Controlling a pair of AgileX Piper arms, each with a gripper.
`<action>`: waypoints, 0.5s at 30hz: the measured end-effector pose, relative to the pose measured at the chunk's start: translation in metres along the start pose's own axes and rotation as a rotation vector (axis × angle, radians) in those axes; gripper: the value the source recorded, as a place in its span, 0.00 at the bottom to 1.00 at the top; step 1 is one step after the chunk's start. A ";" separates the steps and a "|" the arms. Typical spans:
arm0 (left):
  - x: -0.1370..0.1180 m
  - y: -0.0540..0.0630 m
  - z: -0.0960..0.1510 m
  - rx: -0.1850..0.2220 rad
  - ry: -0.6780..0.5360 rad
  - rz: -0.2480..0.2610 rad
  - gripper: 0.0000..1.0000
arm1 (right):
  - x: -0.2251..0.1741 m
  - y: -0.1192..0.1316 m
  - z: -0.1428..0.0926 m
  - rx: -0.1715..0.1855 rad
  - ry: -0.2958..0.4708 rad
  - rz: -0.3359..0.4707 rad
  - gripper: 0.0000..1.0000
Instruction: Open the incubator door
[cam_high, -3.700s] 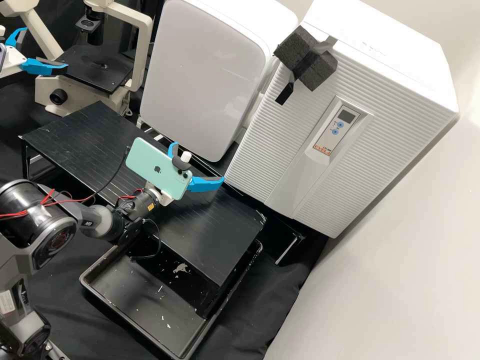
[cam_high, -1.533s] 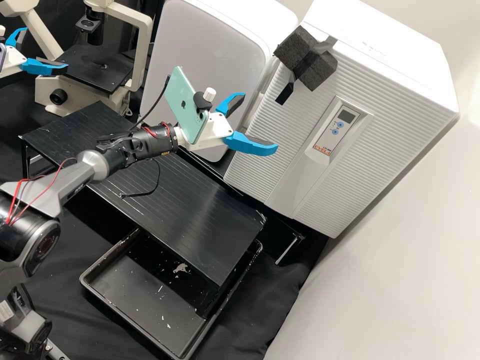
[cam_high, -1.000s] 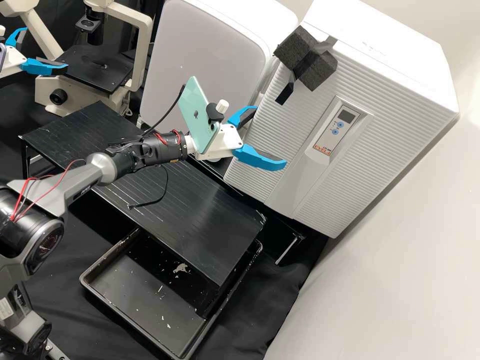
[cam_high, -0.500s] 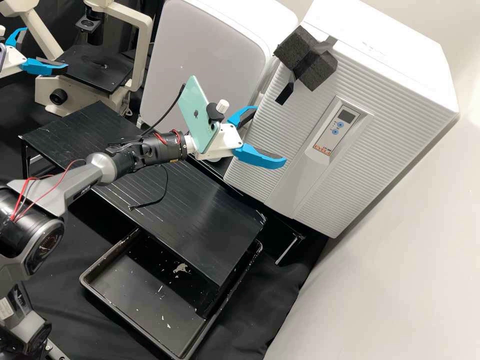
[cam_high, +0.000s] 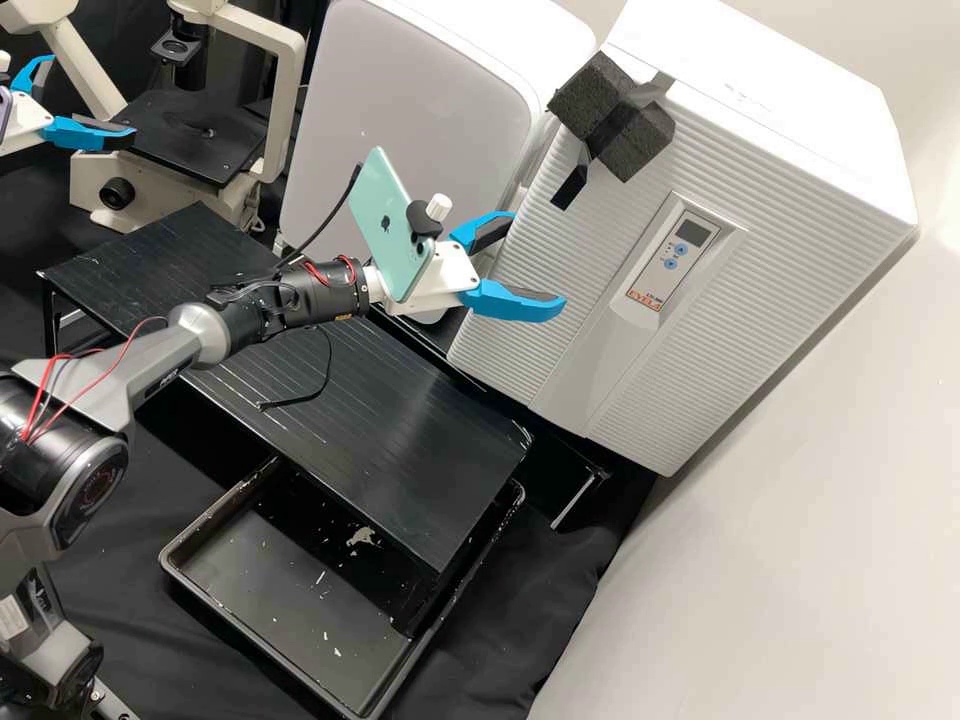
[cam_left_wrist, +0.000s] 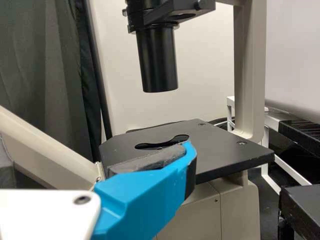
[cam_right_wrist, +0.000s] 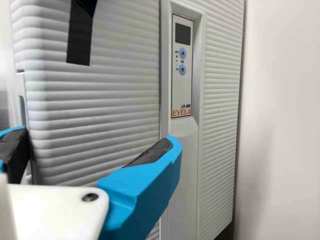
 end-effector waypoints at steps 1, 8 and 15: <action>0.000 0.000 0.000 0.000 0.000 0.000 1.00 | 0.000 0.000 0.000 -0.002 0.001 0.001 0.00; 0.000 0.000 0.000 0.000 0.000 0.000 1.00 | 0.000 -0.001 0.000 -0.002 0.003 -0.010 0.00; 0.000 0.000 0.000 0.000 0.000 0.000 1.00 | 0.000 -0.002 0.000 -0.004 0.005 -0.017 0.00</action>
